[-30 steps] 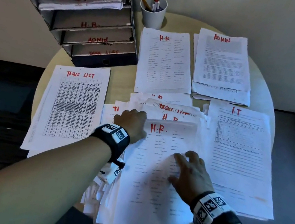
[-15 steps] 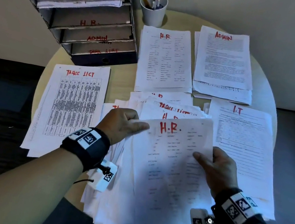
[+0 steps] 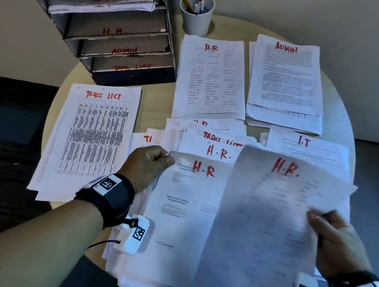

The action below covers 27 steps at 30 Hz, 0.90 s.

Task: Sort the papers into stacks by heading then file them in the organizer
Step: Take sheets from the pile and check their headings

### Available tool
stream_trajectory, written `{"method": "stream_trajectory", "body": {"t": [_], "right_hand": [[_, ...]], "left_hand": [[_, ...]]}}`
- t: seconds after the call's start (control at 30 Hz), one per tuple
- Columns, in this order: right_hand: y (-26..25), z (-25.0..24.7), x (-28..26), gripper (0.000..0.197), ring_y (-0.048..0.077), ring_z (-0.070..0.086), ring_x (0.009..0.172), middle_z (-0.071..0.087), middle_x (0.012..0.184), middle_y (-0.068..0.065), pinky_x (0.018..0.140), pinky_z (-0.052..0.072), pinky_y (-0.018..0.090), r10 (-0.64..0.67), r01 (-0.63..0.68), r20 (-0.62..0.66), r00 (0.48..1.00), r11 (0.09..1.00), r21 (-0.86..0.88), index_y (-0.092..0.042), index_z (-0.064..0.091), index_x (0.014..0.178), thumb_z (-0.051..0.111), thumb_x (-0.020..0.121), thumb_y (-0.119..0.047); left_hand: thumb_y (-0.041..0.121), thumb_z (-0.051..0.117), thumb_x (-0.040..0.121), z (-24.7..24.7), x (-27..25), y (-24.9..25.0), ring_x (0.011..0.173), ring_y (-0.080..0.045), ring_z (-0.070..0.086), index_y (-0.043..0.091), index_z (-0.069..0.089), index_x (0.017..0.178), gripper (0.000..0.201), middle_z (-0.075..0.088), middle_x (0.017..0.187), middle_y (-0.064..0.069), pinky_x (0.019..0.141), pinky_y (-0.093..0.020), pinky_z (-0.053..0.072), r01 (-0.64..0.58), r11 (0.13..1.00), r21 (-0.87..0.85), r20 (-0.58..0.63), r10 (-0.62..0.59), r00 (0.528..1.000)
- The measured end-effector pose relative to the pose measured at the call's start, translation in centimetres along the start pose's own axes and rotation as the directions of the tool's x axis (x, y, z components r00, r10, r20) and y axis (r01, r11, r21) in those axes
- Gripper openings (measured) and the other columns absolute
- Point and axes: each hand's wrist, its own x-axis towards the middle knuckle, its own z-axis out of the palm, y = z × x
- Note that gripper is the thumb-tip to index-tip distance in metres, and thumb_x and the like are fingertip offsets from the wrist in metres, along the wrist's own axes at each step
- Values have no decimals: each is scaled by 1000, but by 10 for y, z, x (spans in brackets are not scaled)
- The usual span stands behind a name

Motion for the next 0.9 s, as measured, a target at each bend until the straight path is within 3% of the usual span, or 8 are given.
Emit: {"method": "stream_trajectory", "body": {"t": [0.13, 0.3, 0.43, 0.5, 0.57, 0.7, 0.8, 0.9], "right_hand": [[13, 23, -15, 15, 31, 64, 77, 68, 90, 27, 75, 54, 45, 30, -18, 155, 988, 997, -78, -3, 62, 84, 71, 72, -8], [28, 53, -24, 6, 22, 61, 74, 68, 84, 21, 60, 52, 21, -121, 142, 110, 987, 969, -203, 5, 59, 89, 64, 86, 7], [26, 48, -21, 31, 23, 68, 75, 74, 90, 18, 65, 58, 28, -121, 130, 60, 991, 973, -193, -12, 60, 107, 62, 86, 11], [23, 40, -19, 59, 22, 72, 85, 76, 96, 11, 75, 57, 38, -86, 109, 119, 989, 974, -201, -24, 48, 134, 62, 87, 9], [23, 33, -18, 67, 23, 73, 92, 77, 98, 6, 82, 56, 43, -89, 137, 174, 981, 946, -293, -30, 47, 139, 66, 86, 6], [29, 29, -21, 34, 30, 72, 85, 77, 85, 3, 81, 57, 51, -181, 268, 218, 959, 830, -489, -28, 74, 95, 75, 79, 2], [29, 34, -29, 22, 40, 70, 88, 76, 84, 12, 80, 57, 49, -158, 228, 220, 963, 912, -342, -21, 77, 88, 87, 69, -24], [28, 33, -32, 54, 37, 71, 86, 75, 88, 18, 81, 56, 47, -150, 219, 242, 958, 933, -286, -18, 77, 90, 87, 52, -56]], "left_hand": [[8, 64, 95, 14, -11, 13, 60, -3, 50, 14, 69, 81, 16, 59, 62, 14, 60, -17, 43, -49, 997, -56, 156, 57, 986], [-2, 56, 97, 35, -23, 19, 69, -19, 46, 5, 63, 86, 15, 58, 74, -5, 57, -24, 39, 139, 954, -266, 248, -71, 966], [-12, 47, 92, 28, 3, 19, 89, -21, 55, 16, 67, 99, 35, 63, 103, -8, 76, -25, 46, 2, 998, 57, 256, -17, 966], [-8, 46, 88, 27, 28, 30, 108, -21, 56, 16, 66, 116, 41, 60, 121, -7, 89, -23, 44, -247, 875, 416, 228, 163, 960], [12, 59, 88, 33, 53, 44, 129, -26, 46, 19, 55, 136, 48, 51, 141, -5, 106, -35, 39, -382, 650, 657, 300, 239, 923], [48, 75, 77, 50, 85, 58, 132, -30, 40, 32, 34, 146, 82, 46, 142, -2, 102, -51, 37, -287, 275, 918, 287, 42, 957], [52, 73, 75, 52, 92, 52, 127, -30, 42, 34, 44, 138, 72, 51, 133, -3, 100, -50, 37, -238, 246, 940, 242, 14, 970], [44, 67, 83, 48, 89, 48, 123, -31, 44, 33, 54, 129, 49, 54, 126, -2, 97, -47, 37, -238, 296, 925, 241, 26, 970]]}}
